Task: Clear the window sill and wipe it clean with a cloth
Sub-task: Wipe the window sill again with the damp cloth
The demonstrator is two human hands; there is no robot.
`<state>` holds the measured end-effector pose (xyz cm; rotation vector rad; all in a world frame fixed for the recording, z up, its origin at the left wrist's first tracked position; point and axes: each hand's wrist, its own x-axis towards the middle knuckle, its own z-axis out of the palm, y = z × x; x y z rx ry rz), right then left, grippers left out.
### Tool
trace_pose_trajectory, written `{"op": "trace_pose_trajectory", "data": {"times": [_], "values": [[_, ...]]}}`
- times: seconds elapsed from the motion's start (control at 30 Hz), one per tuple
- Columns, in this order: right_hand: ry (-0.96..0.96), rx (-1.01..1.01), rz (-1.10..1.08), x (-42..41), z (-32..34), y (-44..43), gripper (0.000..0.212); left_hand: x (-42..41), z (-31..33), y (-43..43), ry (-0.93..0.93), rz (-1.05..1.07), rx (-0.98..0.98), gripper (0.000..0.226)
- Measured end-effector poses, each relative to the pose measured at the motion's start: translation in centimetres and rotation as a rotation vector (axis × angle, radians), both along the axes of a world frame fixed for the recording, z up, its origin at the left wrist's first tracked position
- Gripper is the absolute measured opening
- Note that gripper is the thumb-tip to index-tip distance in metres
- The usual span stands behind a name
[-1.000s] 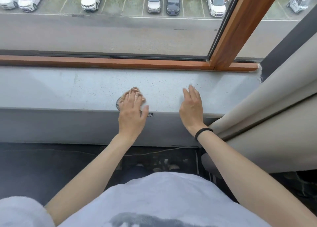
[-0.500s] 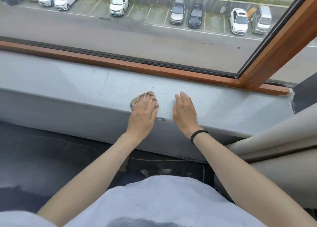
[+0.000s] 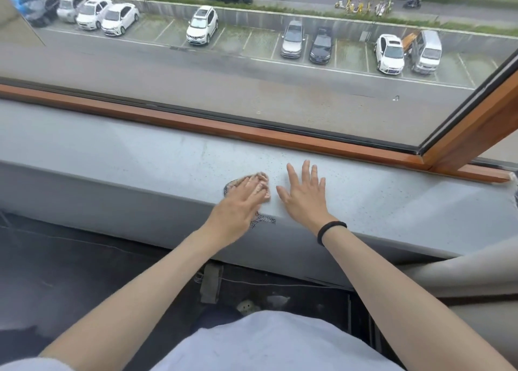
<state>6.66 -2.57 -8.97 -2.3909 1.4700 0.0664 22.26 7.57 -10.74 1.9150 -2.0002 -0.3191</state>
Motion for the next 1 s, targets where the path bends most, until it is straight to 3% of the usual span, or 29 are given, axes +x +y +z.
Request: {"op": "trace_pose_trajectory", "data": {"times": [0.07,0.23,0.3,0.37,0.43,0.53,0.63,0.77,0.83,0.93,1.0], "values": [[0.019,0.013,0.006,0.4,-0.3,-0.4,0.062,3.1,-0.2,0.1,-0.025,0.003,0.025,0.049],[0.059,0.026,0.031,0.2,-1.3,-0.3,0.062,9.7,0.0,-3.0,0.081,0.389,0.098,0.042],[0.059,0.049,0.036,0.3,-1.2,-0.4,0.062,7.5,-0.5,-1.9,0.103,0.261,0.064,0.039],[0.05,0.076,0.034,0.4,-1.1,-0.5,0.062,5.2,-0.9,0.8,0.031,0.033,0.032,0.052],[0.054,0.076,0.031,0.5,-1.0,-0.5,0.062,6.1,-0.3,1.4,-0.007,-0.061,-0.029,0.062],[0.073,0.07,0.037,0.5,-1.0,-0.3,0.062,10.3,0.6,-3.3,-0.012,0.115,0.065,0.051],[0.076,0.059,0.034,0.5,-1.0,-0.2,0.062,10.8,0.4,-7.1,-0.002,0.358,0.073,0.058],[0.085,0.049,0.028,0.5,-1.0,-0.1,0.062,5.9,-0.1,-4.1,0.008,0.077,0.006,0.066],[0.076,0.047,0.028,0.6,-0.9,-0.3,0.062,8.0,0.3,-4.1,-0.038,-0.003,-0.011,0.066],[0.074,0.056,0.028,0.5,-0.9,-0.3,0.062,11.6,-0.1,-7.5,-0.047,0.171,0.042,0.057],[0.077,0.052,0.021,0.5,-1.0,-0.2,0.062,9.7,-0.5,-8.7,-0.047,0.239,0.046,0.057]]}}
